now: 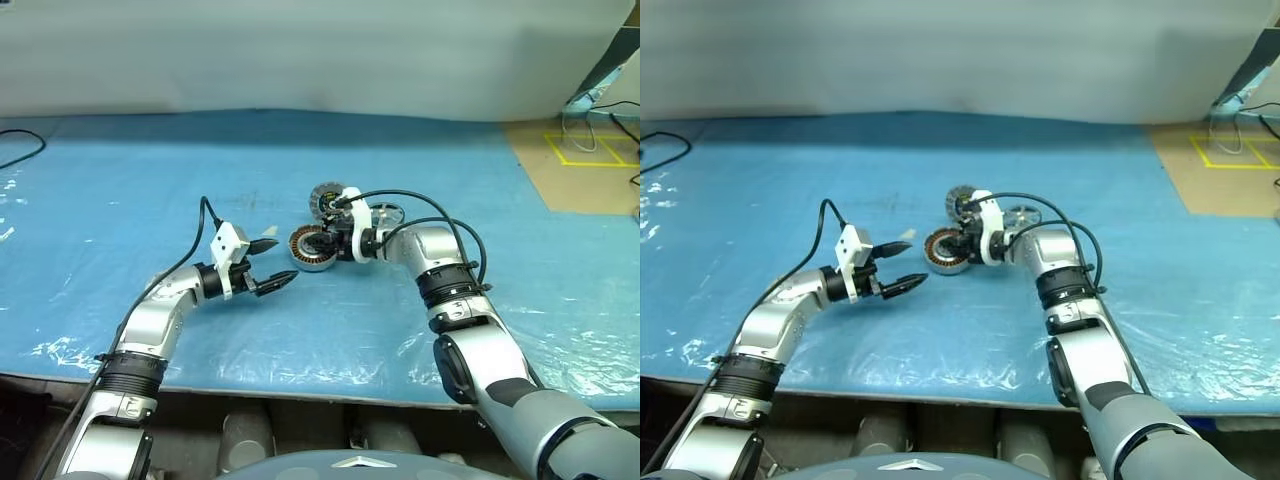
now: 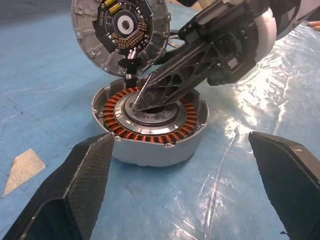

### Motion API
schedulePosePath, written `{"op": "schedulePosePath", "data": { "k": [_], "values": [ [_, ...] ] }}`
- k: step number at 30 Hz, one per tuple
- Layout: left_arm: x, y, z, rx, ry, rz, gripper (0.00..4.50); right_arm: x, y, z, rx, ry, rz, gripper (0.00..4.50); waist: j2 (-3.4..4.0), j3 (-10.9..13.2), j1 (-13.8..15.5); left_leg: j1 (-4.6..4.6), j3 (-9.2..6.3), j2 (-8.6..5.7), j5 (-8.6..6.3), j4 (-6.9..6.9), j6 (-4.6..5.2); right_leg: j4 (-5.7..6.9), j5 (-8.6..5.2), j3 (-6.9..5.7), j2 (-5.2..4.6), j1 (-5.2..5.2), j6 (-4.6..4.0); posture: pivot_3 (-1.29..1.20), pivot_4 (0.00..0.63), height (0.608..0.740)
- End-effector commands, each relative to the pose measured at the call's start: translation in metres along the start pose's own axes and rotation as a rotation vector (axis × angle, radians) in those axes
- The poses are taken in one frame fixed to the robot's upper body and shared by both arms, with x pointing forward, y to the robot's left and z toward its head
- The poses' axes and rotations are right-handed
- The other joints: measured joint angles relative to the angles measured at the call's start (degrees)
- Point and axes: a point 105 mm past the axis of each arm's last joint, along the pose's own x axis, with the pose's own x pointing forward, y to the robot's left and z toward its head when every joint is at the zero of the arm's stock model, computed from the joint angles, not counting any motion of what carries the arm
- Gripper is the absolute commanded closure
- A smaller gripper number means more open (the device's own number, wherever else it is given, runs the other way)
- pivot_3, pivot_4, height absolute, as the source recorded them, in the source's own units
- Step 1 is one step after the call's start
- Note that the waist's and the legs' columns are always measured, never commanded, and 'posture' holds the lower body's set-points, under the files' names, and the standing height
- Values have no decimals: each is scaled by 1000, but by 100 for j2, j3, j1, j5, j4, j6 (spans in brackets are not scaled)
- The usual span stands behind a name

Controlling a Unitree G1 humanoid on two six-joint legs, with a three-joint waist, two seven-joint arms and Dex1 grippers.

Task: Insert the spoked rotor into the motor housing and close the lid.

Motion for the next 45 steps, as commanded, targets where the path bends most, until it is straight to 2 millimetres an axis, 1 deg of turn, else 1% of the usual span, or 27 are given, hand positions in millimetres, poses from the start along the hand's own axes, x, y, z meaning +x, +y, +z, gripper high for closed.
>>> {"op": "schedulePosePath", "data": {
  "k": [1, 3, 4, 6, 7, 9, 11, 12, 14, 15, 18, 21, 23, 26, 27, 29, 31, 33, 36, 39, 41, 43, 45],
  "values": [
    [3, -2, 14, 40, -32, -19, 0, -6, -46, -73, 224, 214, -241, 4458, 2, -12, 1, 5, -1, -2, 0, -12, 0, -4, -1, 1, 0, 1, 1, 0, 150, 740],
    [4, -3, 14, 39, -33, -20, 0, -6, -46, -75, 252, 209, -235, 4458, 9, -25, 1, 13, -4, -3, 1, -26, -1, -5, -1, 1, 0, 2, 2, 0, 150, 740],
    [4, -3, 14, 39, -33, -20, 0, -5, -41, -71, 237, 195, -204, 4458, 13, -27, 5, 15, -6, -3, 1, -30, -1, -5, -2, 1, 0, 2, 3, 0, 150, 740],
    [4, -3, 13, 38, -31, -20, 0, -4, -19, -46, 179, 87, -69, 4458, 13, -27, 41, 11, -9, -4, 1, -38, -2, -8, -3, 1, 0, -4, 5, 0, 150, 740],
    [4, -3, 12, 38, -30, -20, 0, -6, -9, -29, 119, 10, -16, 4458, 13, -27, 69, 1, -10, -4, 1, -43, -2, -11, -4, 0, 0, -14, 6, 0, 150, 740],
    [3, -3, 12, 37, -29, -19, 0, -15, 5, -4, 31, -118, 56, 4458, 13, -26, 89, -29, -8, -3, 4, -44, -6, -12, -4, 0, 1, -40, 6, 0, 150, 740],
    [3, -3, 12, 37, -29, -18, 0, -20, 9, 8, -34, -179, 66, 4458, 13, -24, 85, -62, 2, 0, 15, -40, -23, -9, -3, -2, 5, -67, 6, 0, 150, 740],
    [3, -3, 12, 37, -29, -18, 0, -24, 13, 16, -33, -218, 90, 4458, 12, -24, 80, -87, 2, 1, 22, -36, -35, -7, 12, -3, 9, -90, -22, 0, 150, 740],
    [4, -3, 12, 37, -30, -19, 0, -31, 24, 29, -53, -278, 162, 4458, 8, -22, 70, -147, 6, -4, 26, -32, -39, -1, 20, -4, 12, -147, -19, 0, 150, 740],
    [4, -3, 12, 37, -29, -20, 0, -35, 32, 37, -69, -307, 201, 4458, 8, -22, 72, -173, 6, -5, 36, -28, -26, 3, 31, -8, 18, -167, -5, 0, 150, 740],
    [3, -2, 12, 38, -28, -20, 0, -45, 51, 50, -97, -365, 293, 4458, 6, -20, 76, -219, 3, 9, 37, -16, -24, 1, 30, -14, 60, -194, -7, 0, 150, 740],
    [3, -3, 12, 38, -27, -20, 0, -46, 58, 51, -144, -360, 302, 4458, 6, -20, 77, -214, -2, 27, 28, -18, -38, -1, 24, -11, 83, -195, -17, 0, 150, 740],
    [3, -3, 12, 37, -28, -20, 0, -41, 58, 45, -215, -325, 265, 4458, 6, -19, 79, -209, -2, 29, 14, -20, -60, 4, 23, -11, 83, -195, -19, 0, 150, 740],
    [4, -4, 13, 38, -29, -21, 0, -32, 56, 33, -375, -266, 199, 4458, 5, -18, 82, -199, -2, 29, 11, -10, -66, 7, 22, -8, 80, -185, -25, 0, 150, 740],
    [4, -4, 14, 38, -30, -20, 0, -30, 57, 30, -418, -254, 188, 4458, 5, -18, 80, -193, -2, 28, 11, -6, -67, 5, 11, -6, 79, -178, -43, 0, 150, 740],
    [4, -4, 14, 38, -31, -20, 0, -28, 57, 32, -434, -262, 173, 4458, 5, -13, 73, -183, -2, 23, 11, 3, -67, 5, 11, 1, 76, -169, -42, 0, 150, 740],
    [5, -4, 15, 38, -31, -21, 0, -26, 52, 34, -478, -266, 136, 4458, 5, -13, 74, -182, -2, 23, 11, 14, -66, 9, 13, 4, 75, -168, -44, 0, 150, 740],
    [5, -4, 15, 38, -31, -22, 0, -24, 45, 30, -527, -240, 112, 4458, 5, -13, 75, -179, -2, 24, 11, 15, -66, 10, 13, 4, 75, -165, -45, 0, 150, 740],
    [6, -5, 15, 37, -32, -25, 0, -21, 33, 26, -553, -218, 67, 4458, 5, -13, 75, -181, -2, 23, 12, 15, -67, 9, 14, 4, 77, -164, -45, 0, 150, 740],
    [6, -4, 15, 35, -31, -25, 0, -20, 29, 22, -589, -199, 58, 4458, 4, -13, 69, -184, -3, 24, 12, 14, -66, 10, 15, 4, 80, -164, -44, 0, 150, 740],
    [6, -4, 14, 35, -30, -24, 0, -18, 25, 17, -620, -178, 42, 4458, 4, -13, 60, -184, -5, 25, 12, 14, -66, 10, 26, 3, 81, -164, -27, 0, 150, 740],
    [6, -4, 13, 33, -28, -24, 0, -14, 17, 12, -623, -158, 7, 4458, 4, -13, 58, -182, -6, 26, 12, 14, -66, 12, 26, 2, 82, -164, -27, 0, 150, 740],
    [6, -4, 11, 32, -26, -24, 0, -11, 9, 7, -582, -141, -18, 4458, 4, -13, 57, -182, -5, 27, 12, 17, -65, 14, 22, 3, 81, -164, -33, 0, 150, 740]
  ]
}}
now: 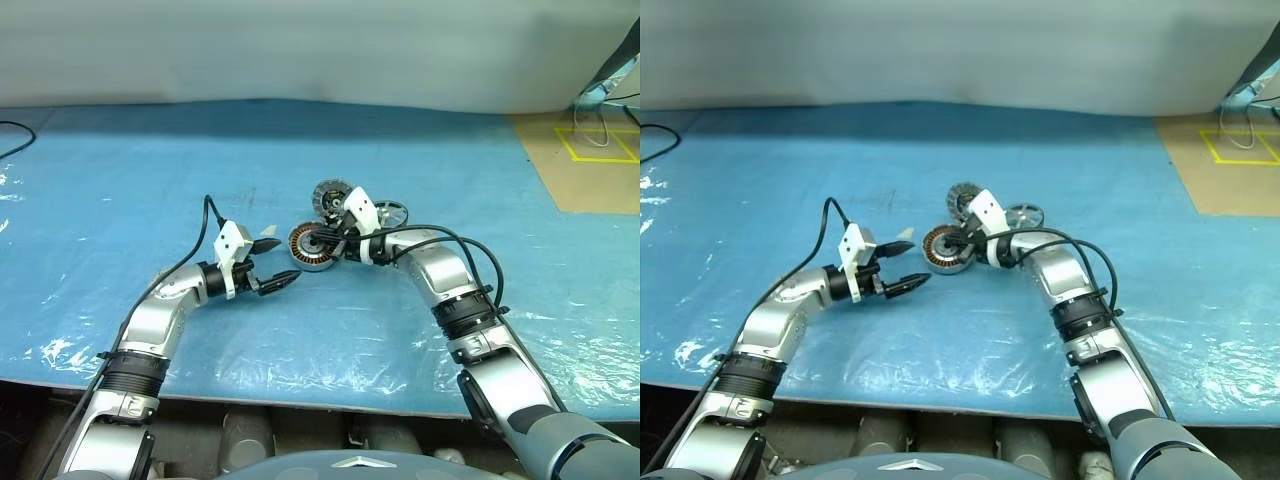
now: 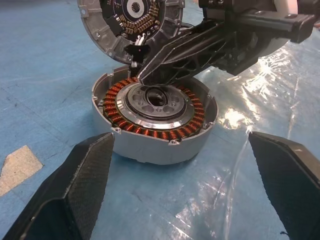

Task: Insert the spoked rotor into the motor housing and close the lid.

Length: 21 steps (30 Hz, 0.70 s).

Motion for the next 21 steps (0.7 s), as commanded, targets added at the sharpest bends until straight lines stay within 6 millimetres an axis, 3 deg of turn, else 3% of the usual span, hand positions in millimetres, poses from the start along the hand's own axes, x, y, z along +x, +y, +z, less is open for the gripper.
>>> {"op": "schedulePosePath", "data": {
  "k": [1, 5, 7, 11, 14, 21],
  "values": [
    [1, -1, 8, 34, -24, -12, 0, 4, -3, -9, 15, 39, -21, 4458, 0, 0, -3, 3, 0, 0, 0, 1, 0, 0, -8, 1, 0, 2, -14, 0, 150, 740],
    [0, 1, 5, 33, -21, -11, 0, 5, -4, -38, -118, 200, -46, 4458, 0, 0, -9, 30, 0, 0, 0, 9, 0, 3, -8, 2, -1, 27, -15, 0, 150, 740],
    [1, 1, 5, 34, -20, -12, 0, 5, -7, -40, -117, 215, -59, 4458, 0, 0, -12, 68, 0, 1, -1, 7, -1, 1, -10, 3, -1, 60, -16, 0, 150, 740],
    [2, 0, 5, 35, -23, -15, 0, 4, -7, -23, -36, 136, -41, 4458, 0, 0, -9, 107, 0, 0, -3, 6, 2, -2, -11, 5, -4, 103, -16, 0, 150, 740],
    [3, -2, 6, 37, -24, -19, 0, 3, -3, 2, 60, 9, 2, 4458, 1, 1, -6, 106, 0, -1, -12, 7, 18, -2, -11, 7, -6, 102, -17, 0, 150, 740],
    [6, -3, 13, 42, -35, -25, 0, -10, 10, 44, 80, -153, 120, 4458, 1, 2, -1, 36, 0, 3, 3, 6, 9, 3, -7, 5, 4, 31, -19, 0, 150, 740]
  ]
}}
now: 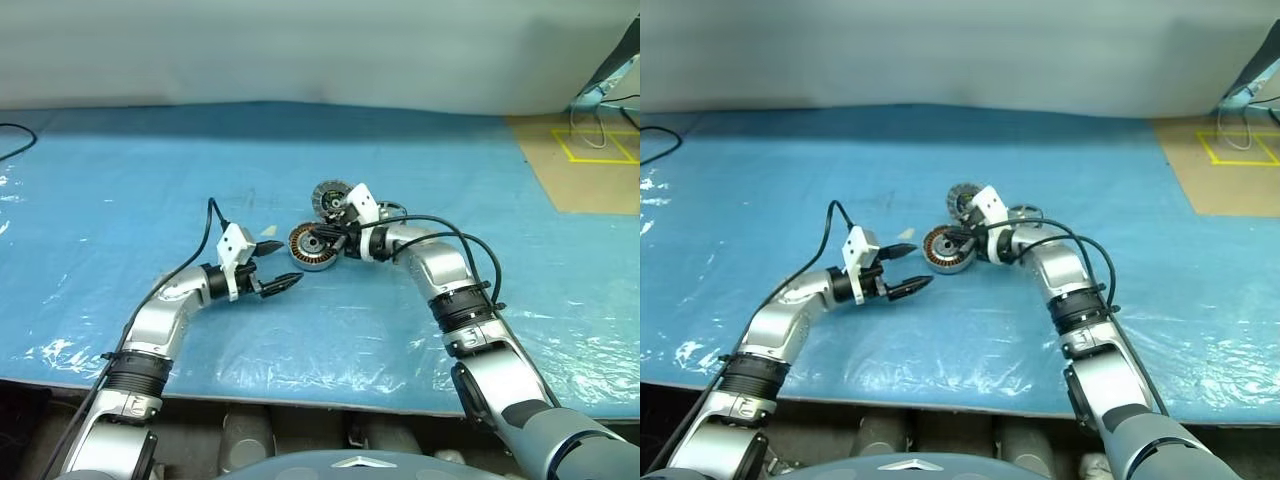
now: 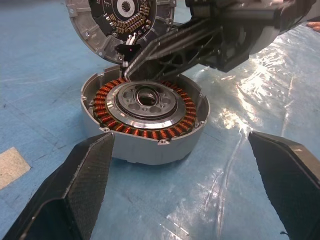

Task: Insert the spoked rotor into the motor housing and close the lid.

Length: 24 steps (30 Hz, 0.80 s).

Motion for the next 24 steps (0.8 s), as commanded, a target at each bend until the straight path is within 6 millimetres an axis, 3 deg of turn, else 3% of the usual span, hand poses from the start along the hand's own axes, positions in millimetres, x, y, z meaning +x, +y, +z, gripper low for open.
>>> {"op": "schedulePosePath", "data": {
  "k": [1, 7, 14, 24],
  "values": [
    [2, -1, 16, 47, -33, -12, 0, -8, 19, 33, -54, -91, 106, 4458, 0, 0, 4, -10, 0, 3, 1, 0, 1, 0, 0, -2, 3, -8, 0, 0, 150, 740],
    [0, -1, 15, 46, -29, -10, 0, -14, 23, 39, -256, -10, 118, 4458, -1, 0, 23, -15, 0, 9, -4, 0, -6, -3, 0, -6, 5, -10, -1, 0, 150, 740],
    [-1, 0, 9, 43, -30, 0, 0, -12, 7, 37, -503, 97, 27, 4458, -1, 1, 15, -13, 0, 8, -4, 14, -8, 0, 2, -3, 3, -8, -3, 0, 150, 740],
    [-3, -1, 6, 40, -34, 12, 0, -10, 13, 32, -659, 176, 51, 4458, -4, 3, 15, -16, -1, 9, -4, 15, -7, 0, 2, -3, 5, -9, -3, 0, 150, 740]
  ]
}}
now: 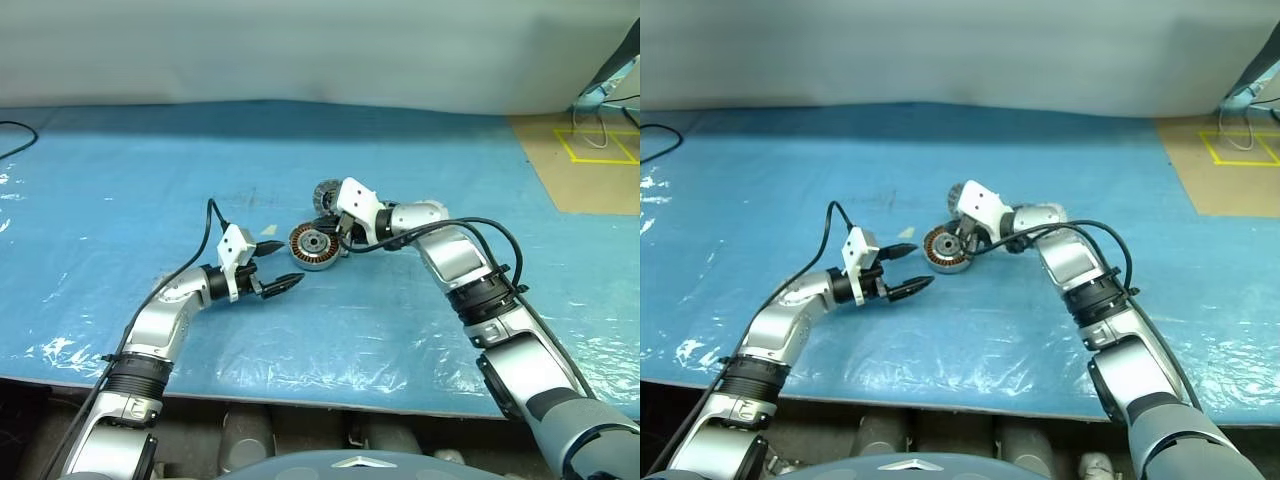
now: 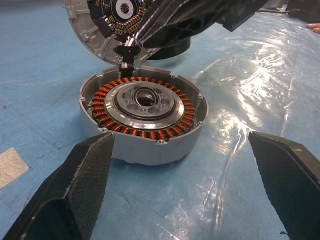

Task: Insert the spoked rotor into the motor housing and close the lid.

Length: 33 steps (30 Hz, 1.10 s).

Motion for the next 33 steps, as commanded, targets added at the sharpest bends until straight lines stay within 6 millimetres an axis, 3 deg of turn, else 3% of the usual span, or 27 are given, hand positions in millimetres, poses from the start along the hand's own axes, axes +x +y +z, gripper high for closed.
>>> {"op": "schedulePosePath", "data": {
  "k": [1, 10, 17, 20, 26, 33],
  "values": [
    [-2, 2, 7, 32, -24, 8, 0, 0, -3, 14, -119, 1, -3, 4458, 0, 0, -4, 0, 0, 0, 0, 0, 0, 0, 0, 0, 0, 0, 0, 0, 150, 740],
    [-5, 5, 8, 32, -27, 27, 0, 1, -14, 5, -175, 87, -28, 4458, 0, 0, -16, -1, 0, 1, 0, 12, 0, 5, 1, 0, 0, 0, -1, 0, 150, 740],
    [-3, 2, 8, 28, -28, 26, 0, 2, -6, -3, -192, 123, 4, 4458, -1, 1, -15, -2, 0, 5, 0, 13, 1, 6, 1, 0, 2, 0, -2, 0, 150, 740],
    [-3, 2, 8, 27, -27, 25, 0, 5, -4, -3, -195, 126, 6, 3853, -1, 1, -16, -1, 0, 5, 0, 15, 1, 7, 1, 0, 1, 0, -2, 0, 150, 740],
    [-2, 3, 7, 26, -26, 25, 0, 7, -1, 2, -187, 115, 25, 1755, -1, 1, -11, -1, 0, 7, 0, 27, 1, 16, 2, 0, 1, 0, -4, 0, 150, 740],
    [0, 0, 9, 24, -30, 24, 0, 11, -5, 2, -177, 122, 15, 1755, -1, 1, -15, 0, 0, 10, 0, 39, 1, 29, 3, 0, 1, 0, -6, 0, 150, 740]
  ]
}}
